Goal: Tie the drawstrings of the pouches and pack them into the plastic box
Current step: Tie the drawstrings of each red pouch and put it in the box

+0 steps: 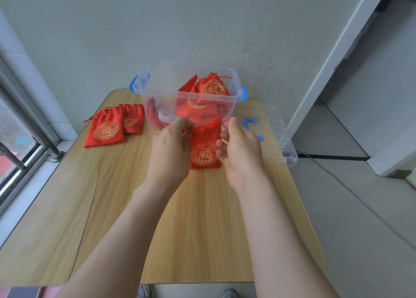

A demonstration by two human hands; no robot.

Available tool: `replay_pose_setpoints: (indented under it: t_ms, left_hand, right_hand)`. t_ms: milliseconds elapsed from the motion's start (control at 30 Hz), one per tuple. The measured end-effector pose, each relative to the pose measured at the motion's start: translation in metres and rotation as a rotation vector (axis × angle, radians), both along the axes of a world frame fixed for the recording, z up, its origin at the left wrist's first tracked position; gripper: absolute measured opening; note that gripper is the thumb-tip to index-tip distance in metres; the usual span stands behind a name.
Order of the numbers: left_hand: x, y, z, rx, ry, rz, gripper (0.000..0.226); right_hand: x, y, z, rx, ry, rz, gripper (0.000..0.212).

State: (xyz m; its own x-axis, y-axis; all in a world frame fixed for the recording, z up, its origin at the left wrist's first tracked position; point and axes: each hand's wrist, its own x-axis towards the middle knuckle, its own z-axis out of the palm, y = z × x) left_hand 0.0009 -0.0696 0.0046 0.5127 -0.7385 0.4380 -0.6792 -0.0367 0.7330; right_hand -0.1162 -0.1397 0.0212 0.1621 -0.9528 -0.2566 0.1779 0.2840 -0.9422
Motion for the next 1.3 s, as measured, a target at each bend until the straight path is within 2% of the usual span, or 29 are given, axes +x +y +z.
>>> replay_pose_setpoints:
  t_ms: [267,467,633,767,900,1033,1167,1300]
  left_hand:
    - [-0.002,0.002,0.002,-0.031,0.004,-0.013,0.023]
    - [0.000,0.002,0.001,-0.034,-0.006,0.007,0.028]
    - [0.003,0.003,0.000,-0.035,-0.035,0.096,0.031]
    - [0.011,0.004,-0.006,0.005,-0.019,0.192,0.004]
    - [0.015,0.007,-0.004,0.065,-0.009,0.264,0.021]
    - [0.016,0.008,-0.004,0.073,0.161,0.286,0.019]
    - [0.016,0.006,-0.002,0.049,0.350,0.346,0.016]
    - [0.015,0.007,0.006,-0.047,0.614,0.391,0.015]
  right_hand:
    - [-0.005,-0.002,0.006,0.157,-0.187,0.013,0.023]
    - [-0.008,-0.003,0.004,0.191,-0.210,-0.057,0.024]
    - [-0.010,0.003,0.009,0.082,-0.028,-0.113,0.026]
    - [-0.010,0.006,0.004,-0.138,0.261,-0.179,0.037]
    - [-0.007,0.000,-0.004,-0.208,0.337,-0.261,0.048]
    - [-0.008,0.000,-0.001,-0.110,0.143,-0.312,0.035]
    - [-0.007,0.005,0.007,-0.028,-0.050,-0.315,0.038]
    - [-0.008,0.005,0.012,0.114,-0.081,-0.338,0.033]
